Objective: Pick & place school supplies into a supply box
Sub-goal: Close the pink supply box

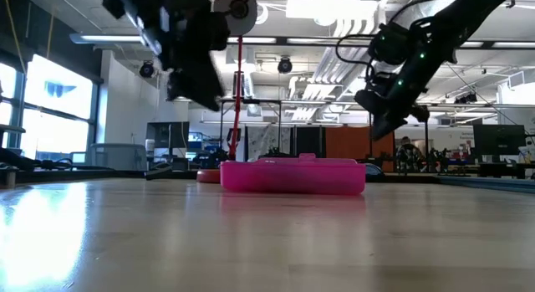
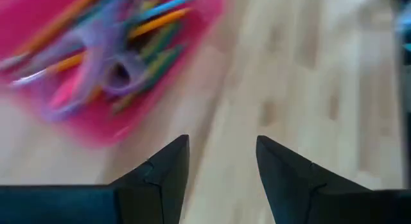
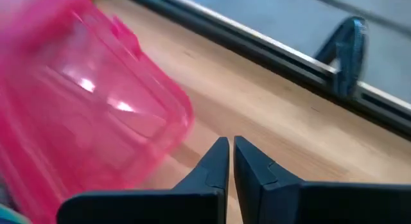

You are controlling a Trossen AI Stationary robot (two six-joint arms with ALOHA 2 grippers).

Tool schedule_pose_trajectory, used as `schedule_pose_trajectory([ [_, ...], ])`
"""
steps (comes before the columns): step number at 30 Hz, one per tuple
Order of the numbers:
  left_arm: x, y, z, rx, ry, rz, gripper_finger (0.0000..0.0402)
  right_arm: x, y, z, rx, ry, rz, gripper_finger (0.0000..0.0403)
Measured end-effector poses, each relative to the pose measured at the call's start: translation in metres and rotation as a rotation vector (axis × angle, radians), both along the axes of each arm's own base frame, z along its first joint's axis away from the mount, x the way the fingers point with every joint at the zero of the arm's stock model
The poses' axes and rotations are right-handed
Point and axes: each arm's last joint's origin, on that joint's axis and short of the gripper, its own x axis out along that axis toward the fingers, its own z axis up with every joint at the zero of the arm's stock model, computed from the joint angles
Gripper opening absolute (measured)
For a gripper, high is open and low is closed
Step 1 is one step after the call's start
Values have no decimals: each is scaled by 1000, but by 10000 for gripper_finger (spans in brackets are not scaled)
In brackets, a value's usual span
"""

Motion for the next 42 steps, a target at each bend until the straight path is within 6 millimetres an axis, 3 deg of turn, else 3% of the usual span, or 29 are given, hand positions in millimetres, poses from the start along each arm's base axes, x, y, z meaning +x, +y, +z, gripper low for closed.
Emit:
schedule_pose_trajectory([
  [4,6,-12,-16,-30,-43,-64,209,-4,-18,-1,30,-88,-7,0],
  [9,7,-20,-29,45,17,-79,209,2,-34,-26,83,-74,-42,0],
  [17,23,-15,-58,29,65,12,209,19,-59,-57,69,-168,-41,0],
  [22,31,-3,-80,28,102,55,209,13,-70,-67,73,-159,-80,0],
  [25,36,9,-84,26,80,94,209,8,-75,-70,82,-159,-98,0],
  [31,39,28,-85,26,52,145,209,11,-77,-74,138,-240,33,0],
  [42,37,33,-86,38,73,144,209,16,-76,-79,192,-292,168,0],
])
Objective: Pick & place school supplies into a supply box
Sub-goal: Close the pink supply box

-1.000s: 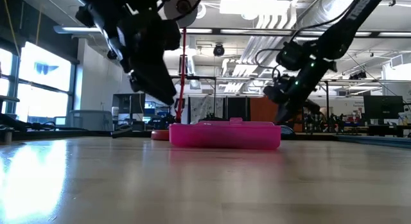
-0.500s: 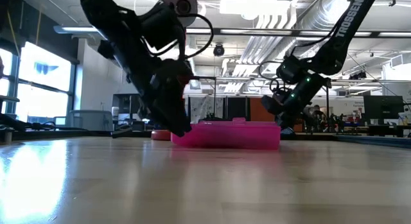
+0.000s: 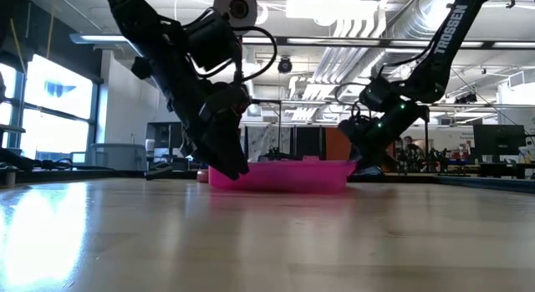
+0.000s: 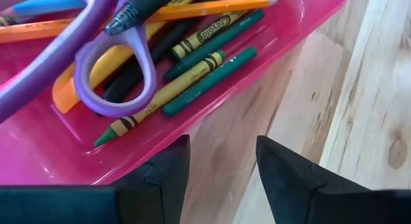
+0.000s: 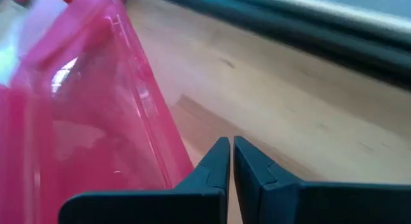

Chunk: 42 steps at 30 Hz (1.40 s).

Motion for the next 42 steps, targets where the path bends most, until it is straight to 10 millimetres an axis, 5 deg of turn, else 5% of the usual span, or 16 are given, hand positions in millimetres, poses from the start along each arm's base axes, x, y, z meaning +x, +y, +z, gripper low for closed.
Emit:
schedule_pose_trajectory([
  [12,-2,0,-2,-4,31,2,209,7,6,25,-94,-86,63,0],
  [22,-3,-1,-2,-12,39,-5,209,32,38,46,-238,-118,266,0],
  [42,-4,-4,-4,-16,60,8,209,75,100,51,-285,-191,482,0],
])
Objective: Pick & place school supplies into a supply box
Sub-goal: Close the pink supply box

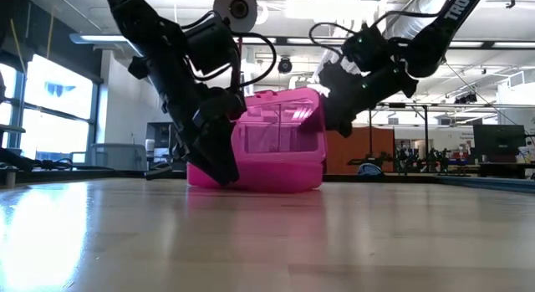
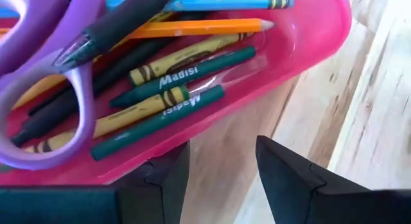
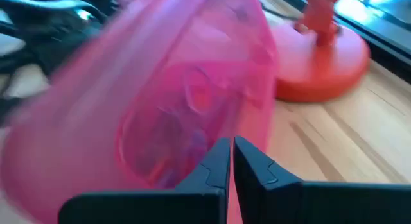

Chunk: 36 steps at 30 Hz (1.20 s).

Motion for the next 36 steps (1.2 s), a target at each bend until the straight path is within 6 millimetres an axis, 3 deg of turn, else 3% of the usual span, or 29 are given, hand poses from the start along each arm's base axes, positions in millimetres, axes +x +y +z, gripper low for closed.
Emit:
schedule_pose_trajectory([
  [10,-1,-33,0,11,7,40,209,14,27,8,11,-86,95,0],
  [13,-3,-47,10,2,-28,34,209,17,35,8,12,-86,123,0],
  [18,-20,-67,38,24,-66,70,209,21,49,8,13,-86,170,0],
  [26,-75,-88,101,133,-189,155,209,27,75,8,-33,-78,144,0],
  [31,-96,-84,137,293,-377,205,209,30,94,8,-63,-68,127,0],
  [36,-97,-71,154,360,-470,208,209,40,113,-6,-31,-52,143,0],
])
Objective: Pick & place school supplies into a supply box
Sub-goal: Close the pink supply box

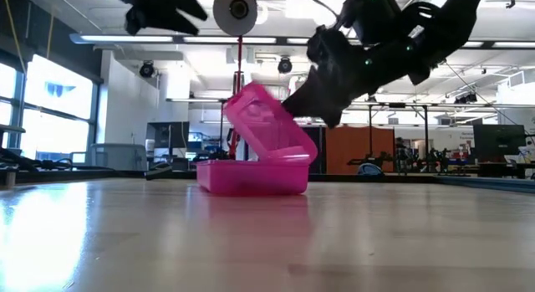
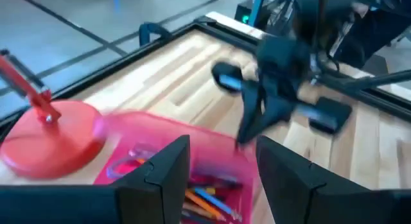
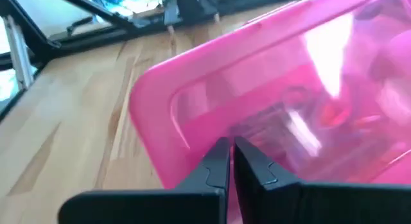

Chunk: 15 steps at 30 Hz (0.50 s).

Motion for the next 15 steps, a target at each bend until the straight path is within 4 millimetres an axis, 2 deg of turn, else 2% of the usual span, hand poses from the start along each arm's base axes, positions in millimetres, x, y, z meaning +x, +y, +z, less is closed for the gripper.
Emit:
schedule_pose_trajectory([
  [4,7,15,-1,-5,27,-30,209,21,13,-18,-23,47,36,0],
  [8,16,29,-16,-60,118,-36,209,47,20,-23,-65,55,74,0],
  [15,30,49,-43,-108,270,36,209,87,10,-27,-50,156,80,0],
])
